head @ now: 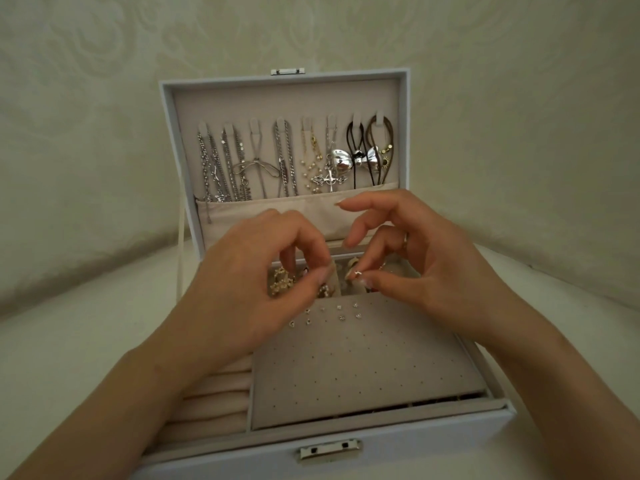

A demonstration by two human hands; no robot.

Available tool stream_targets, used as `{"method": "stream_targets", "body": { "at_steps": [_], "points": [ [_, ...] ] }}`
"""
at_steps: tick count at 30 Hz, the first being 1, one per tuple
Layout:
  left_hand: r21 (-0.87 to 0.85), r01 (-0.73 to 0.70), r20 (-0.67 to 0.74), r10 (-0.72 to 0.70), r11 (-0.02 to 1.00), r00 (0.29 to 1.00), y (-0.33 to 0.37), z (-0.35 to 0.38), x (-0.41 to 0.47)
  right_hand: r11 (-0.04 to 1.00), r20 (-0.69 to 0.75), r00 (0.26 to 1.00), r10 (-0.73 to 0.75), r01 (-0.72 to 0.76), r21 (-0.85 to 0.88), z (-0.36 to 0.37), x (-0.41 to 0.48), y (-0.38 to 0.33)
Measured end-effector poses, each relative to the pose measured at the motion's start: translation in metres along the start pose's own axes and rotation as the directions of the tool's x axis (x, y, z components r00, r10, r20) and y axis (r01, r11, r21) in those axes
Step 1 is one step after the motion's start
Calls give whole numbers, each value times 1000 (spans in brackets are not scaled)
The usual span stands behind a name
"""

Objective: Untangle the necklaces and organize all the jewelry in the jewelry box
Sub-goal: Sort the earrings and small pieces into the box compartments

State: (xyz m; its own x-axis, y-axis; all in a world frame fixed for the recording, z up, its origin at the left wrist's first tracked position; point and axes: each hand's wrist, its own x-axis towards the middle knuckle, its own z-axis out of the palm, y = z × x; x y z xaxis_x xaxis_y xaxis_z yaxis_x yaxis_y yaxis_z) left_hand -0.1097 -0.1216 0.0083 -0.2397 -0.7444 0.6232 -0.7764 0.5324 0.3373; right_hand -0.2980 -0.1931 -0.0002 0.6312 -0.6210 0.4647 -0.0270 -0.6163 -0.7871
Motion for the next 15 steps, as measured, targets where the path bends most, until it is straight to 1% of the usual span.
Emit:
{"method": "stream_targets", "body": {
  "at_steps": [2,6,15],
  "points": [
    [-43,12,-16,-12,999,1000,-2,1,1,1000,21,1000,-12,13,-22,1,0,0],
    [-45,-86,79,89,995,993,-6,5,4,999,51,998,-27,29,-29,2,0,1],
    [-86,-167,121,176,982,977,-10,10,7,998,108,994,32,-38,52,2,-1,1]
  ]
}}
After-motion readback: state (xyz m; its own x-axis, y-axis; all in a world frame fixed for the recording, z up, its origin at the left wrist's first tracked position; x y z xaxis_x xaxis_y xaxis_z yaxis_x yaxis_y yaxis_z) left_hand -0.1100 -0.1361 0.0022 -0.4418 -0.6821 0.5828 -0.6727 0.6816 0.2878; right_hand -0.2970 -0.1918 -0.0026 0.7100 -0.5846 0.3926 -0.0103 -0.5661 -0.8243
